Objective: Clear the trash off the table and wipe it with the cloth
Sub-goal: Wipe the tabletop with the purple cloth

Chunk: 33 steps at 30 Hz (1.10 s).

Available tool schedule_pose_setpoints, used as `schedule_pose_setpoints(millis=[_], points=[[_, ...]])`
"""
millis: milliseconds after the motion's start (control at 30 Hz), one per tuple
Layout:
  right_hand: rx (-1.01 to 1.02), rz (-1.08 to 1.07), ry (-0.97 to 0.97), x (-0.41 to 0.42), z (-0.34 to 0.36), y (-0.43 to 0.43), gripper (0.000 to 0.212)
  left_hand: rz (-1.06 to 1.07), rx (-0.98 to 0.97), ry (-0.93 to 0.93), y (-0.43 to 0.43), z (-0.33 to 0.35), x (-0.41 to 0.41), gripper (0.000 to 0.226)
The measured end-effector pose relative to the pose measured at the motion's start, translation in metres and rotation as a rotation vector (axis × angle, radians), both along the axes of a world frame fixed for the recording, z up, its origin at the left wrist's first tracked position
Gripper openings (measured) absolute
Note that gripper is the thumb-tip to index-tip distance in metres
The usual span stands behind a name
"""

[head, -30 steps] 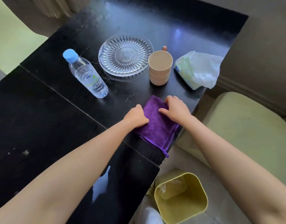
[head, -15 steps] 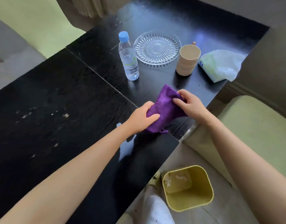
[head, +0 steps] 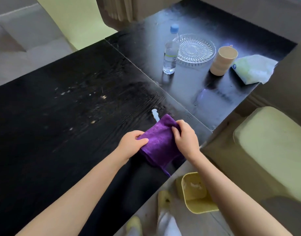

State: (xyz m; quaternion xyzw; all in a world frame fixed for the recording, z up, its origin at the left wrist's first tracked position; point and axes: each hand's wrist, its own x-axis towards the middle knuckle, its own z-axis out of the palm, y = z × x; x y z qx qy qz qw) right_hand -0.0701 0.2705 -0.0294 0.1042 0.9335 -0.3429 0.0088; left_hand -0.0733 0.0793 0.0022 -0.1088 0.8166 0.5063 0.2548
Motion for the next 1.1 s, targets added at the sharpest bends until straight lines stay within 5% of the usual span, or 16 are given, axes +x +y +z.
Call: schedule_pose_setpoints(millis=[233, 333, 433, 533, 667, 1100], points=[[0.358, -0.012, 0.027, -0.071, -0.023, -0.012, 0.034, 0.152, -0.172, 0.270, 0.002, -0.033, -0.062, 0.032], [0.483, 0.354, 0.029, -0.069, -0.042, -0.022, 0.071, 0.135, -0.465, 0.442, -0.028, -0.057, -0.062, 0.042], [0.539, 0.615, -0.078, -0.049, -0.062, -0.031, 0.089, 0.023, -0.858, 0.335, -0.071, -0.081, -0.042, 0.058], [0.532, 0.550, -0.032, -0.047, -0.069, -0.032, 0.091, -0.058, -0.984, 0.199, -0.095, -0.102, -0.026, 0.065], [0.579, 0.483, -0.052, -0.054, -0.073, -0.035, 0.094, -0.036, -1.034, 0.243, -0.096, -0.115, -0.021, 0.066], [0.556, 0.591, 0.030, -0.116, -0.079, -0.048, 0.055, -0.016, -1.044, 0.277, -0.095, -0.118, -0.020, 0.065]])
